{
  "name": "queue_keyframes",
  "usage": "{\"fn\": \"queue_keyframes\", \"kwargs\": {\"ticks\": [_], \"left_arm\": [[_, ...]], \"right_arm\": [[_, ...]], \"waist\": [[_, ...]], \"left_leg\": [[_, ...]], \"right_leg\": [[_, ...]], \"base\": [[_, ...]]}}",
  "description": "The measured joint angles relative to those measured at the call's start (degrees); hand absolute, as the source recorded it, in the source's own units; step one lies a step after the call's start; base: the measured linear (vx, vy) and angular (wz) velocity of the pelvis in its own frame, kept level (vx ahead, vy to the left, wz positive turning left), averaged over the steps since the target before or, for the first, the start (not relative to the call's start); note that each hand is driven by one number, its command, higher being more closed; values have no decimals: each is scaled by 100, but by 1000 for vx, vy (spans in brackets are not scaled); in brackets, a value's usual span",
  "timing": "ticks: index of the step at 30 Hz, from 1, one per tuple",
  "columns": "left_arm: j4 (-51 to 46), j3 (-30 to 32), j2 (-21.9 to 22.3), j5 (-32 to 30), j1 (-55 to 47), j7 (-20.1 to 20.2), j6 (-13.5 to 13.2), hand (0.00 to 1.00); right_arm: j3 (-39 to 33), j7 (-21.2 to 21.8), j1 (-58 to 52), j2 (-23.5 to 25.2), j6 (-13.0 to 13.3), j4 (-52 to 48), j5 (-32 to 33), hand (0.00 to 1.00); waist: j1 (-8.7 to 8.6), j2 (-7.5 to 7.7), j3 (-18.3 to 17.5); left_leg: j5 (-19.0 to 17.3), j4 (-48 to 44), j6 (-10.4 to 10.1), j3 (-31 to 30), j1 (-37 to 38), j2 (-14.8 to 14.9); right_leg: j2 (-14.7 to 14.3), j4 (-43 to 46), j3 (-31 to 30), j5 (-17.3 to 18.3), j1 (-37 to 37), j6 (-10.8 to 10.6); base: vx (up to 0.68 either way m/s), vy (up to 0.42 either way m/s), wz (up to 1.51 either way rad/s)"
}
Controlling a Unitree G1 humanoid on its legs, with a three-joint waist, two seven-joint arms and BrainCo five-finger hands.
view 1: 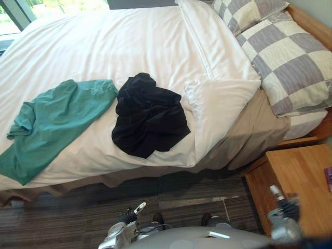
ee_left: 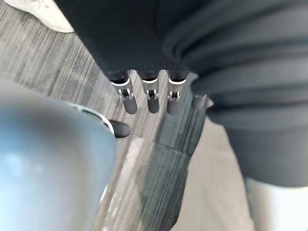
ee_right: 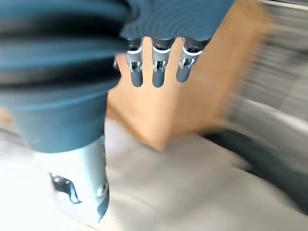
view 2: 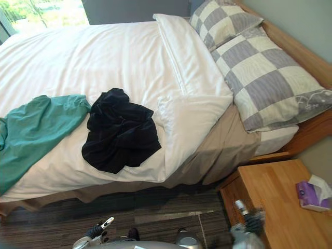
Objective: Tidy the bed and pick cloth on bed and put in laundry
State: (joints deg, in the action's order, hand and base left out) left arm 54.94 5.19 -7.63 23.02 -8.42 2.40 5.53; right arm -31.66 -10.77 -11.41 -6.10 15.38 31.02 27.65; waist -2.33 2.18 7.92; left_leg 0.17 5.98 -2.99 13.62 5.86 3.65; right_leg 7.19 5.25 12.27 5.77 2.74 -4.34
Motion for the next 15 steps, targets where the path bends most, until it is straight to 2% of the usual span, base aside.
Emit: {"fn": "queue_keyframes", "kwargs": {"ticks": [2,5,8,11,15], "left_arm": [[-2,-77,-71,4,-10,1,53,0],[-3,-156,-100,6,-9,2,114,0],[-16,-241,-179,0,-7,0,196,0],[-42,-237,-235,-1,-3,-28,269,0],[-91,-247,-289,-5,-20,-27,402,0]], "right_arm": [[-174,-472,168,-347,46,-455,-559,0],[-2,-674,732,-940,-68,-738,-1359,0],[616,-594,1496,-1547,-332,-746,-2302,0],[1451,-397,2339,-2158,-532,-586,-2840,0],[2149,-116,3358,-2698,-636,-211,-3028,0]], "waist": [[-40,40,-16],[-87,26,-6],[-58,-9,16],[-3,-30,108],[123,-70,274]], "left_leg": [[28,2,-4,0,2,-39],[46,4,20,-9,-2,-83],[108,4,77,-80,-40,-95],[189,4,74,-204,-106,-116],[303,4,42,-194,-251,-152]], "right_leg": [[29,-5,-13,-16,7,-18],[44,-5,-8,-50,13,8],[56,-6,75,-51,18,10],[75,-29,281,-49,63,16],[93,-76,508,-46,86,23]], "base": [[1,45,-1],[15,37,4],[22,8,13],[27,-11,31],[-10,3,34]]}}
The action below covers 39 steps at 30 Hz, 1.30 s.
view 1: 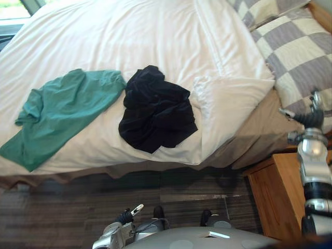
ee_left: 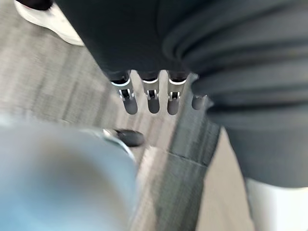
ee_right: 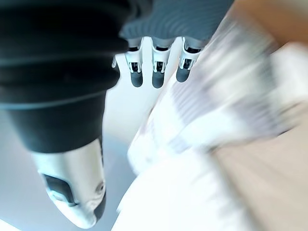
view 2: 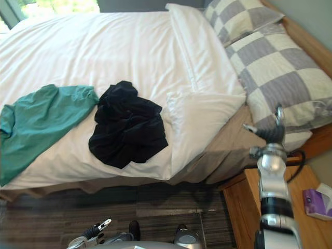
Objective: Tidy the bed and pick cloth on bed and put in laundry
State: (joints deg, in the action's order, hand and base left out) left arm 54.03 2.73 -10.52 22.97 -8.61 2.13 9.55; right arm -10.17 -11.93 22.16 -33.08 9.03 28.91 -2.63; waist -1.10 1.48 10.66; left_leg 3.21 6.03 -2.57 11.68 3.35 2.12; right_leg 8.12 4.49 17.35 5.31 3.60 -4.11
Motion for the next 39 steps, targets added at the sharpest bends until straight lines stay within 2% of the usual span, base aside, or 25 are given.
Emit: {"fn": "queue_keyframes", "kwargs": {"ticks": [4,6,12,14,18,20,21,24,27,33,39], "left_arm": [[-103,9,-9,1,-103,30,32,0],[-184,7,-13,8,-28,62,16,0],[-387,9,-19,111,154,167,-58,0],[-518,4,-25,116,259,171,-122,0],[-555,-111,-59,99,414,169,-122,0],[-560,-263,-90,102,631,169,-51,0],[-555,-309,-98,101,722,166,-2,0],[-553,-429,-117,70,755,160,25,0],[-549,-620,-121,-19,779,161,9,0],[-553,-723,-171,-79,798,244,-142,0],[-562,-722,-158,-491,781,445,-269,0]], "right_arm": [[494,197,1022,-209,-35,219,-105,0],[827,263,1629,-493,-79,232,-106,0],[1397,344,2736,-876,-275,417,-107,0],[1576,453,3059,-1060,-445,474,-107,0],[1829,625,3535,-1098,-753,839,-166,0],[2115,730,3819,-1352,-954,1116,-256,0],[2207,777,3924,-1469,-1059,1278,-258,100],[2225,899,4083,-1535,-1204,1547,-255,100],[2234,932,4195,-1812,-1246,1657,-250,100],[2215,947,4339,-1968,-1217,2045,-192,100],[1983,1111,3915,-1875,-988,2193,115,100]], "waist": [[94,-13,309],[222,-98,566],[375,-343,1095],[398,-454,1283],[432,-586,1380],[529,-741,1467],[529,-837,1514],[571,-968,1577],[581,-1179,1671],[578,-1188,1675],[553,-1168,1671]], "left_leg": [[156,-3,7,-6,-247,12],[280,-5,59,-10,-528,79],[484,-4,162,-75,-1057,116],[576,-5,183,-155,-1285,115],[682,-7,189,-287,-1627,93],[747,-7,212,-361,-1908,76],[787,-7,228,-445,-2025,61],[822,-12,213,-492,-2222,31],[878,-20,270,-569,-2372,-29],[910,-36,264,-613,-2346,-56],[877,-19,218,-565,-1964,-17]], "right_leg": [[-6,-8,209,-33,-129,51],[-16,-8,211,-132,-408,160],[-61,3,245,-316,-900,207],[-56,29,328,-374,-1096,210],[-5,189,435,-376,-1440,211],[11,299,512,-376,-1709,211],[27,337,594,-375,-1806,211],[99,438,629,-368,-2021,213],[197,615,664,-305,-2222,200],[289,942,706,-110,-2299,218],[278,1043,666,9,-1988,246]], "base": [[-38,-2,30],[-84,20,11],[-80,27,8],[-69,27,20],[-36,11,20],[-30,-8,25],[-30,-6,32],[-9,6,15],[15,11,11],[29,-22,8],[23,-62,-6]]}}
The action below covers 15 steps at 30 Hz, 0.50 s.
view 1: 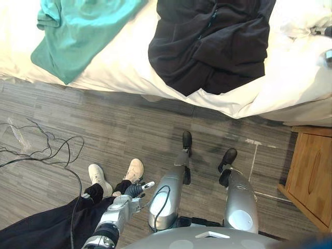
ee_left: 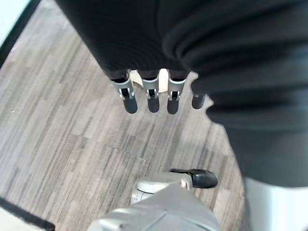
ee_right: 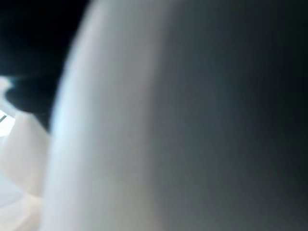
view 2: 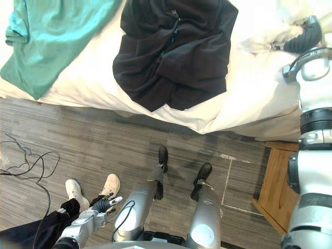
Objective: Tidy the bed and pick cloth on bed and put in laundry
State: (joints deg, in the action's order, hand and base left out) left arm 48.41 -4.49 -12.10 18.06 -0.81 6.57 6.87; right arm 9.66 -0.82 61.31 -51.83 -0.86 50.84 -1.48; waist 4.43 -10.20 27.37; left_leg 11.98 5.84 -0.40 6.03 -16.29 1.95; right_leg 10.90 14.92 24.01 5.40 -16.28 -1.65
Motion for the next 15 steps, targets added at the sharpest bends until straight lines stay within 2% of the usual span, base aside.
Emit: {"fn": "queue_keyframes", "kwargs": {"ticks": [4,5,7,8,12,15], "left_arm": [[-30,139,12,-199,-57,0,-38,0],[-43,247,16,-259,-129,-26,-52,0],[-42,282,11,-399,-215,-36,-56,0],[-25,295,17,-430,-266,-37,-41,0],[11,423,25,-680,-387,-70,34,0],[29,479,59,-862,-542,-82,54,0]], "right_arm": [[-615,12,-783,378,259,-213,335,100],[-764,16,-1214,538,319,-467,412,100],[-984,16,-1695,745,385,-738,494,100],[-1246,11,-2152,984,429,-931,582,0],[-1799,-15,-3311,1692,434,-1394,949,0],[-1927,-131,-4114,2166,439,-1893,1138,0]], "waist": [[-42,163,6],[-68,307,-19],[-145,485,-102],[-200,675,-210],[-246,1085,-535],[-396,1108,-909]], "left_leg": [[-104,13,-67,247,404,56],[-164,11,-149,334,573,74],[-222,11,-229,401,681,104],[-259,10,-275,477,777,133],[-344,10,-364,878,1183,192],[-433,13,-387,1106,1397,210]], "right_leg": [[-70,-94,-215,-13,326,-13],[-89,-142,-286,-15,458,-19],[-128,-248,-295,-16,589,-21],[-185,-370,-361,-42,702,-33],[-281,-650,-575,-125,1108,-49],[-327,-810,-665,-132,1335,-61]], "base": [[8,-49,-33],[32,-44,-32],[40,-40,-23],[57,-45,-21],[94,-36,-32],[85,-17,-22]]}}
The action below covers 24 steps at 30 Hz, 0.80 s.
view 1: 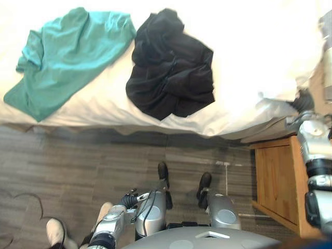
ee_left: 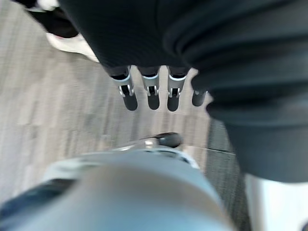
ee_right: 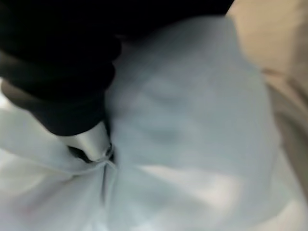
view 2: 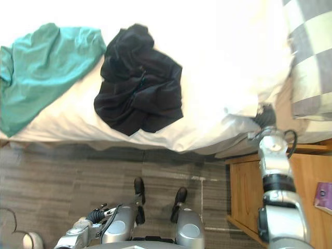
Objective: Tidy the bed and pick cloth on bed and put in laundry
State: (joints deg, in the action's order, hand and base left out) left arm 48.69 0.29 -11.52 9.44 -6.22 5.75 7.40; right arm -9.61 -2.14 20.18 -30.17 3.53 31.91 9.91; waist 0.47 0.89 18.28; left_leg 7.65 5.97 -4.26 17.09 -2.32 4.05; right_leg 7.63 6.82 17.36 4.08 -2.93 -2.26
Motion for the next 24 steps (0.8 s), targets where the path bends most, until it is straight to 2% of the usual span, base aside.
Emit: {"fn": "queue_keyframes", "kwargs": {"ticks": [3,5,9,12,14,19,21,23,24], "left_arm": [[22,38,63,-28,-109,-7,66,0],[214,39,129,-174,-142,-67,84,0],[228,40,175,-180,-225,-95,191,0],[222,40,179,-177,-370,-85,248,0],[220,52,193,-164,-437,-87,311,0],[217,81,206,-166,-498,-95,367,0],[213,81,209,-160,-534,-99,373,0],[209,80,215,-137,-552,-104,374,0],[209,80,218,-101,-573,-109,374,0]], "right_arm": [[-214,-138,-527,490,1,-170,190,0],[-411,-271,-947,779,16,-174,302,0],[-649,-517,-1369,1048,20,-236,295,0],[-912,-930,-1730,1409,-137,-218,287,0],[-1198,-1381,-1874,1599,-198,-228,294,0],[-1750,-2088,-2091,1696,-283,-881,241,0],[-2015,-2463,-2081,1680,-426,-1422,49,0],[-2167,-2605,-2019,1668,-484,-1653,-1,0],[-2183,-2610,-1981,1652,-490,-1850,-1,100]], "waist": [[-34,-49,-204],[-121,-129,-395],[-157,-172,-525],[-217,-166,-662],[-298,-170,-670],[-361,-196,-739],[-419,-204,-748],[-416,-203,-747],[-413,-208,-754]], "left_leg": [[-85,1,49,144,180,42],[-143,3,97,211,241,84],[-205,4,73,287,409,130],[-251,4,80,312,429,153],[-271,4,89,336,438,144],[-336,4,77,451,556,138],[-336,4,77,450,564,143],[-336,5,77,445,604,154],[-336,5,77,439,630,159]], "right_leg": [[-70,-92,-160,-3,126,5],[-124,-164,-209,19,186,-29],[-179,-251,-247,36,358,-33],[-202,-292,-260,53,389,-31],[-195,-297,-290,45,391,-26],[-201,-331,-418,2,447,1],[-210,-347,-416,-3,462,1],[-223,-361,-412,-3,512,3],[-230,-374,-411,-4,547,4]], "base": [[61,-20,-33],[38,-17,-18],[58,-24,-11],[65,-11,-3],[77,5,-5],[61,11,-14],[40,1,0],[0,0,0],[0,0,0]]}}
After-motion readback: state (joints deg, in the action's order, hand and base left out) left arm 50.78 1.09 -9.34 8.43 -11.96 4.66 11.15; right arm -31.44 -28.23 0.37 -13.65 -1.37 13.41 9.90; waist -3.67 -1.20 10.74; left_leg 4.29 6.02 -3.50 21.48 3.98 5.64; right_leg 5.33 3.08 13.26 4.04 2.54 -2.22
